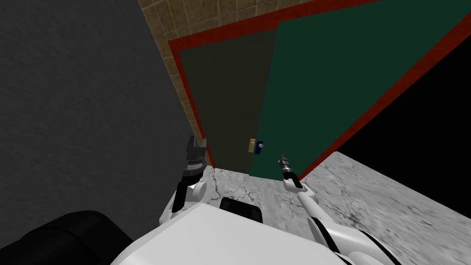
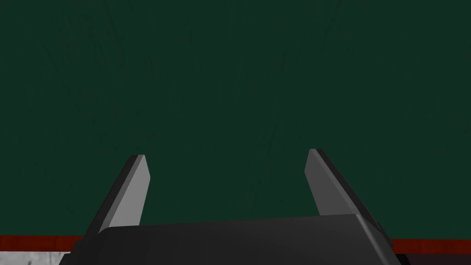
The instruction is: Pull the door open
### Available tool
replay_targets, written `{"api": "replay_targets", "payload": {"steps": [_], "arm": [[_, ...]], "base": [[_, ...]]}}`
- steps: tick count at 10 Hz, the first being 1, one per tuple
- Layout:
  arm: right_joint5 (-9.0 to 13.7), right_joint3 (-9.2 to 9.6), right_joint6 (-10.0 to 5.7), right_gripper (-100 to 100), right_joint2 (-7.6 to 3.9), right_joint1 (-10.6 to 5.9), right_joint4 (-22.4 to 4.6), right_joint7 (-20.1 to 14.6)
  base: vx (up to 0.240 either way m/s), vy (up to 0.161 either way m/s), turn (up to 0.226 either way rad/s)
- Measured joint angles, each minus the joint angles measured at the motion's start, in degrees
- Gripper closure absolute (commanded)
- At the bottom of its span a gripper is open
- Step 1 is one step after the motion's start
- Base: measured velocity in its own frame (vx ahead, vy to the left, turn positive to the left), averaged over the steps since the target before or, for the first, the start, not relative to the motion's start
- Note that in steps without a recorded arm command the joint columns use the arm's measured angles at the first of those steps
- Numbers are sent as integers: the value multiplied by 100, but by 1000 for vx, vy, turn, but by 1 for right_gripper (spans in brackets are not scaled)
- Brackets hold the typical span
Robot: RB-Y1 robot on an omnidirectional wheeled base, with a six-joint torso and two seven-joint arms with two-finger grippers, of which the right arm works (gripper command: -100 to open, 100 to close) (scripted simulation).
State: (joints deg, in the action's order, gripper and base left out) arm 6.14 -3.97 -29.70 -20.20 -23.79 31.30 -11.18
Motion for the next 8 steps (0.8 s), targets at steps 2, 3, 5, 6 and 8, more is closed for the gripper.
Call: {"api": "replay_targets", "payload": {"steps": [2, 3, 5, 6, 8], "arm": [[0, -5, -14, -100, 26, -29, 2, 15], [-6, 8, -30, -100, 64, -65, -18, 26], [-30, 75, 6, -100, 172, -87, 159, 20], [-39, 99, -3, -100, 221, -134, 148, 27], [-43, 111, -68, 100, 230, -218, 21, 21]], "base": [[191, 54, 81], [198, 96, 135], [179, 123, 135], [59, 42, -9], [11, 8, -2]]}}
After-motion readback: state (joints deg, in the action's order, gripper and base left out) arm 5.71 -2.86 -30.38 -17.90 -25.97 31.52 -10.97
